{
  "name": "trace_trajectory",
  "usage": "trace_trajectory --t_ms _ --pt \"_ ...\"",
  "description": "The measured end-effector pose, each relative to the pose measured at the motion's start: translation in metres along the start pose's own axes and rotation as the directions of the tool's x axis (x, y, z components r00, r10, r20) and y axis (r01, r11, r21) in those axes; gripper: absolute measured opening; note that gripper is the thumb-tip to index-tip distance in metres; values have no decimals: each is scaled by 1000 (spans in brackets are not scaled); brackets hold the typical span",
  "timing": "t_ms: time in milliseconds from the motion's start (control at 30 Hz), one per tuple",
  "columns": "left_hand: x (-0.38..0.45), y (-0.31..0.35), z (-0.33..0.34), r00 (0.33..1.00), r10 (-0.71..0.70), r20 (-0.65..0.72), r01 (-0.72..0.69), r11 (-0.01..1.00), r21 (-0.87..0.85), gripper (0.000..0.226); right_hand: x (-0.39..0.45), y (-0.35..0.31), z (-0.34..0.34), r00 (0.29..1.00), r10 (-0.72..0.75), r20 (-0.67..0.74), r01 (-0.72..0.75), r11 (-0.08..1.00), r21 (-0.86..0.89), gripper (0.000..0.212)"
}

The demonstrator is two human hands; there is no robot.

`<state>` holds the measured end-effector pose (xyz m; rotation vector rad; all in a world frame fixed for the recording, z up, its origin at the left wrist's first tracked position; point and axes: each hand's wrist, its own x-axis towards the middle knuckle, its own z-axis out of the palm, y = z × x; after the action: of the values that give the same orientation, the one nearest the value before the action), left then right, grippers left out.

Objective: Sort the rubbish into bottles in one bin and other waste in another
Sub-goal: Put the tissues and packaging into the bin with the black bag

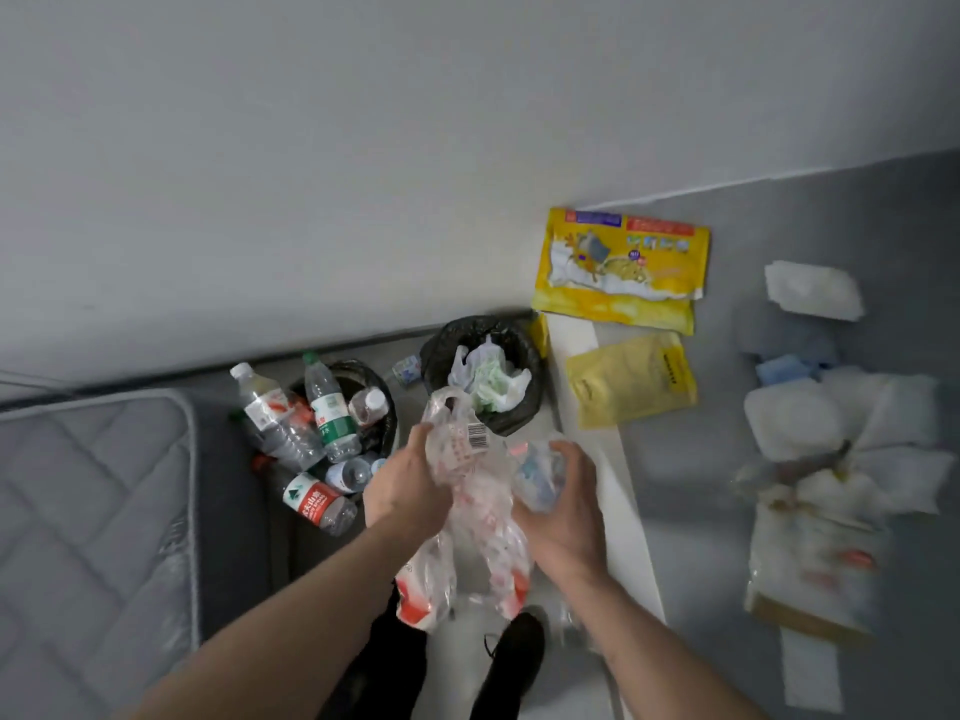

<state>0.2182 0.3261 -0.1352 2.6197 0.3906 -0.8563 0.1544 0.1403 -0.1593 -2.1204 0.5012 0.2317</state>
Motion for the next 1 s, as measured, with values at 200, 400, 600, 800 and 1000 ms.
trace_trajectory --t_ms 200,400,600,800,1000 --pt "95 35 -34 1000 -4 1 4 999 52 78 74 -55 -1 995 -90 -52 88 995 -38 80" --pt "203 53 -23 998 -20 65 14 996 91 76 129 -41 32 999 -31 -5 30 991 -131 84" --pt "294 63 12 990 -44 138 50 998 -40 77 186 -5 93 995 87 49 -81 991 -109 83" --pt "351 46 75 961 115 252 -77 985 -156 82 254 48 152 977 183 -113 -196 973 -119 91" --pt "376 34 135 883 333 332 -321 943 -91 60 287 102 197 975 185 -121 -203 965 -164 92"
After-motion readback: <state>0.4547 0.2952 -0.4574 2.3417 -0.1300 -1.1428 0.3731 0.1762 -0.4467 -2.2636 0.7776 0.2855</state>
